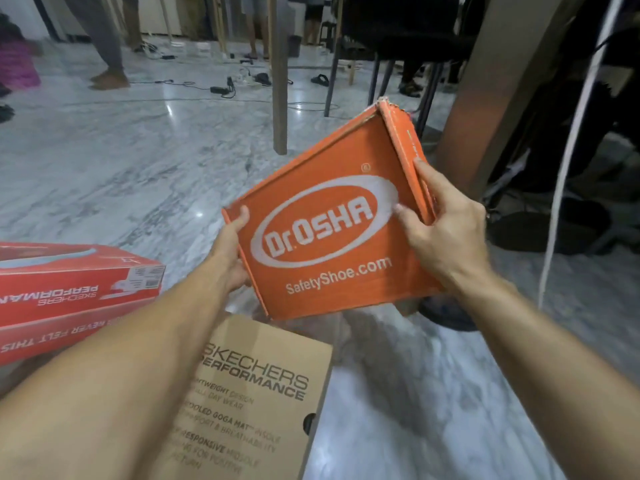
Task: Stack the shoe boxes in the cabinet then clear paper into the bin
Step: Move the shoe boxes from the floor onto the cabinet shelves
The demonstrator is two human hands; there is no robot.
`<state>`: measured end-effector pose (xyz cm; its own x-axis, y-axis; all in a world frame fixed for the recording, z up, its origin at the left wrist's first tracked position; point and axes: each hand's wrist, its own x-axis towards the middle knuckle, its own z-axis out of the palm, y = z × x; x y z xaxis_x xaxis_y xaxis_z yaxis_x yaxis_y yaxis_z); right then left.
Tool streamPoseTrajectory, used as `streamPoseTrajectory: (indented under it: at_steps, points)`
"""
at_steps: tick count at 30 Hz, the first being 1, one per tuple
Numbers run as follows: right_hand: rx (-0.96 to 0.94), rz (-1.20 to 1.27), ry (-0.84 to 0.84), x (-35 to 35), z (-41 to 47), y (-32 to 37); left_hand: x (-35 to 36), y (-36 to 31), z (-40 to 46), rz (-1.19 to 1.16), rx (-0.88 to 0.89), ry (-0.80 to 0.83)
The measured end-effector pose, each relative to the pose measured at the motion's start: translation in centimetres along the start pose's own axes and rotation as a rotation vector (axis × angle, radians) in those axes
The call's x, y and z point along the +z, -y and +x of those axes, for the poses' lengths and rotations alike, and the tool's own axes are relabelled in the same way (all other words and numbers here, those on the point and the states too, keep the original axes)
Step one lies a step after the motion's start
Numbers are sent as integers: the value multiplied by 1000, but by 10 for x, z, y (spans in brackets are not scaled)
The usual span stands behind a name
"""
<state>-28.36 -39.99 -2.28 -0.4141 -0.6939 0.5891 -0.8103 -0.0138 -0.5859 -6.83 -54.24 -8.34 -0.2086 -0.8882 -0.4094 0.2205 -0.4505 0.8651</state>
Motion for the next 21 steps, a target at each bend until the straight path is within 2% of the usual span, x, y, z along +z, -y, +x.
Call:
streamPoseTrajectory:
  at_steps: [4,7,12,14,18,21]
  points:
    - [52,-2,-73,-8,19,6,-8,-36,6,130,152,16]
    - [147,-36,-36,-13,32,14,-22,-54,5,202,244,-4]
    - [159,99,-6,-23,37,37,-49,-67,-24,234,341,-24]
    - [154,128,76,-31,38,44,-65,-70,-49,277,361,-14]
    - [179,212,344,-57,29,71,-87,-82,-117,396,386,40]
    - [112,279,541,-87,12,107,-98,-99,-184,536,447,69]
